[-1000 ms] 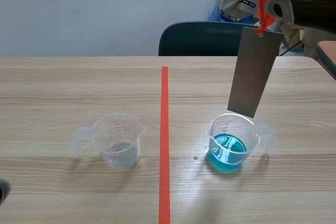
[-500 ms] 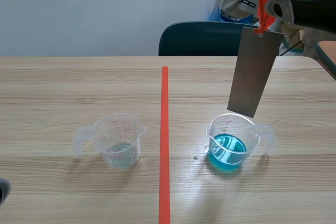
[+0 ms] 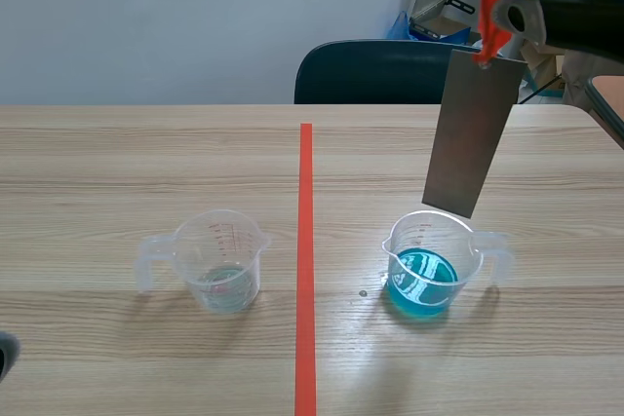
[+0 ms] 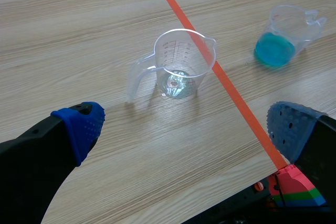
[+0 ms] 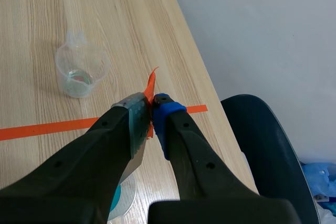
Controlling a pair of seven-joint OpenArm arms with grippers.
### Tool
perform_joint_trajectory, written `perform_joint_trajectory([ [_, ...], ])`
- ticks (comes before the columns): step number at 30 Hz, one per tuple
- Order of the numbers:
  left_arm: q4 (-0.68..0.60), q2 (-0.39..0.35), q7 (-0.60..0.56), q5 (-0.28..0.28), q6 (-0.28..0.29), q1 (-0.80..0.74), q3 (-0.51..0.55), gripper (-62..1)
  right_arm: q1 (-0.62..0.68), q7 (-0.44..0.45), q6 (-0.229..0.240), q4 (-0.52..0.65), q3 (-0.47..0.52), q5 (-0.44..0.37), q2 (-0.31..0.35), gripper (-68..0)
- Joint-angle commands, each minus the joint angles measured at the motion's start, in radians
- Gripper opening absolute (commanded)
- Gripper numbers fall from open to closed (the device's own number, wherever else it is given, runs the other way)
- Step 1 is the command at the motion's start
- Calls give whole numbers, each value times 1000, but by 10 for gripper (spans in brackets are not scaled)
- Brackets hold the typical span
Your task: Do the redox reaction experiment
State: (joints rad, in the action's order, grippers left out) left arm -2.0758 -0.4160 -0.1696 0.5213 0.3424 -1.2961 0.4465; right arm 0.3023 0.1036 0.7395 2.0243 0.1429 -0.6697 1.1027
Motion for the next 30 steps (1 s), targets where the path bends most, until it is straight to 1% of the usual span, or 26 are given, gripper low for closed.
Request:
perform_joint_trajectory([
  [1, -14, 5, -18, 7, 5, 3, 5, 14, -17, 11, 6, 7, 0, -11, 0, -667],
  [22, -14, 5, -17, 7, 5, 3, 5, 14, -17, 12, 6, 7, 0, -10, -1, -667],
  [28, -14, 5, -17, 7, 5, 3, 5, 14, -17, 12, 6, 7, 0, 39, -42, -667],
  [30, -14, 5, -17, 7, 5, 3, 5, 14, -17, 11, 6, 7, 0, 43, -50, -667],
])
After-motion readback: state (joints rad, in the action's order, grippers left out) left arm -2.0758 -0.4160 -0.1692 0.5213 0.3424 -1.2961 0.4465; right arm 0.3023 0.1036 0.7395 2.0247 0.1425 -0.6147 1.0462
